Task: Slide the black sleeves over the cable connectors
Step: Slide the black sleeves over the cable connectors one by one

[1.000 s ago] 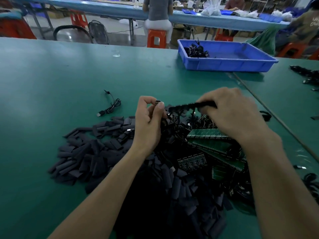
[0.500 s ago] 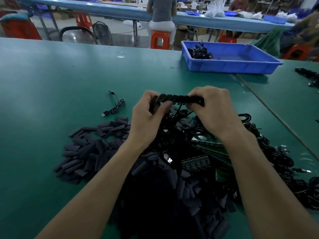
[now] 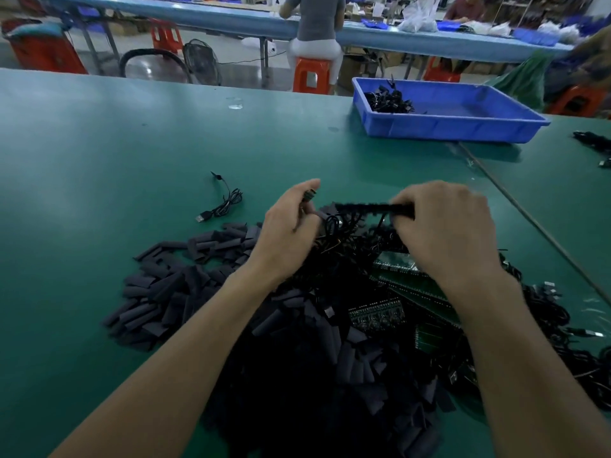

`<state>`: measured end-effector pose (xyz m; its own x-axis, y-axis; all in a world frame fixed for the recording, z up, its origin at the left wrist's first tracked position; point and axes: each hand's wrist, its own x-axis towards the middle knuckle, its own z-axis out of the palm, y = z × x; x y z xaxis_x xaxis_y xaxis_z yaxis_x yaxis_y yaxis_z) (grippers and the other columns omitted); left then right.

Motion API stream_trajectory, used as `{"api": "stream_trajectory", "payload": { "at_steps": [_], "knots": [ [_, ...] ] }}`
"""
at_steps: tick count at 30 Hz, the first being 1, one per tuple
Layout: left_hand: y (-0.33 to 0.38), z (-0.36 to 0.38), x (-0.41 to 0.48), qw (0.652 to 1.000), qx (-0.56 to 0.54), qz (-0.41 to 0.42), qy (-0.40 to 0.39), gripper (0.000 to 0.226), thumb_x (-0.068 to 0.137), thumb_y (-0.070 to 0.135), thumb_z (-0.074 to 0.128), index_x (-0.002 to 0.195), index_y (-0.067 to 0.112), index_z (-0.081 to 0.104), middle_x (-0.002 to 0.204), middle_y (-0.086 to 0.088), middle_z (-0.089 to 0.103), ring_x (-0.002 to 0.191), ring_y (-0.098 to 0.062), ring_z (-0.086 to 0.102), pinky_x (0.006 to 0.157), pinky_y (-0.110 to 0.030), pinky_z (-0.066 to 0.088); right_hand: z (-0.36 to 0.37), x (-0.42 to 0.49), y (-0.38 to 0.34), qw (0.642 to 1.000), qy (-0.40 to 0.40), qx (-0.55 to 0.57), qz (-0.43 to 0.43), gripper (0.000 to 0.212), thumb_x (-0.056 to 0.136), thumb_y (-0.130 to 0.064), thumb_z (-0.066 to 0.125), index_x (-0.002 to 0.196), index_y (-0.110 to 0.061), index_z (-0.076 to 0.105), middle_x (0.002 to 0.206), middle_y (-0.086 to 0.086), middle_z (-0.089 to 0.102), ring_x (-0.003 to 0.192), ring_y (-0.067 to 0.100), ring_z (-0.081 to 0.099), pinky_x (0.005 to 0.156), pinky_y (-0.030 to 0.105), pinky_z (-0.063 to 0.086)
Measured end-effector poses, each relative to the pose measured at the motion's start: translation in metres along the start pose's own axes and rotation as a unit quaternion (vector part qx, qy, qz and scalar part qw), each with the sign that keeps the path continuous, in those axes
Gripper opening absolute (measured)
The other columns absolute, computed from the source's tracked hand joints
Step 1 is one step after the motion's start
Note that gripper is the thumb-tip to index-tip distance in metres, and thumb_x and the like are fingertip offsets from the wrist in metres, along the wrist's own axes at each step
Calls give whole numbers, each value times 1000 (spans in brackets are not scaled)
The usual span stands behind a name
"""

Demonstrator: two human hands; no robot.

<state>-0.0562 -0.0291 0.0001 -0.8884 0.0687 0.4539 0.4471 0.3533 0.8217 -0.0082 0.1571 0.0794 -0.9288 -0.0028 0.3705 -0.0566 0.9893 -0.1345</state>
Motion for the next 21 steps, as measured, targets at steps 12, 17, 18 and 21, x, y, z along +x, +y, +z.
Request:
{"api": "stream_trajectory", "payload": {
  "at_steps": [12, 17, 18, 21],
  "knots": [
    [3, -65, 10, 948, -11, 155, 279, 31, 109, 15, 35, 136, 21, 49, 75, 20, 49, 59, -9, 38, 57, -18, 39, -1, -26, -55, 966, -228, -120, -33, 8, 96, -22, 57, 93, -14, 57, 108, 6, 54, 125, 32, 45, 116, 53, 20],
    [-1, -75, -2, 966, 66, 133, 213, 25, 108, 30, 34, 131, 29, 44, 66, 11, 42, 53, -17, 38, 48, -41, 38, 18, -42, -82, 967, -160, 79, -180, 17, 98, -20, 59, 112, -19, 69, 107, 0, 60, 101, 19, 57, 93, 37, 51],
    [-4, -74, -7, 975, 74, 105, 182, 18, 106, 35, 33, 123, 35, 40, 64, 9, 44, 52, -20, 41, 48, -46, 41, 25, -45, -83, 957, -194, 96, -192, 17, 100, -28, 59, 110, -19, 68, 104, 0, 60, 97, 20, 58, 86, 35, 52],
    [-14, -71, -24, 986, 120, 42, 103, 8, 99, 46, 32, 100, 38, 33, 61, 4, 53, 51, -23, 50, 53, -52, 47, 45, -50, -83, 940, -285, 60, -176, 30, 99, -44, 57, 108, -17, 64, 105, 1, 57, 98, 24, 58, 75, 33, 44]
  ]
}}
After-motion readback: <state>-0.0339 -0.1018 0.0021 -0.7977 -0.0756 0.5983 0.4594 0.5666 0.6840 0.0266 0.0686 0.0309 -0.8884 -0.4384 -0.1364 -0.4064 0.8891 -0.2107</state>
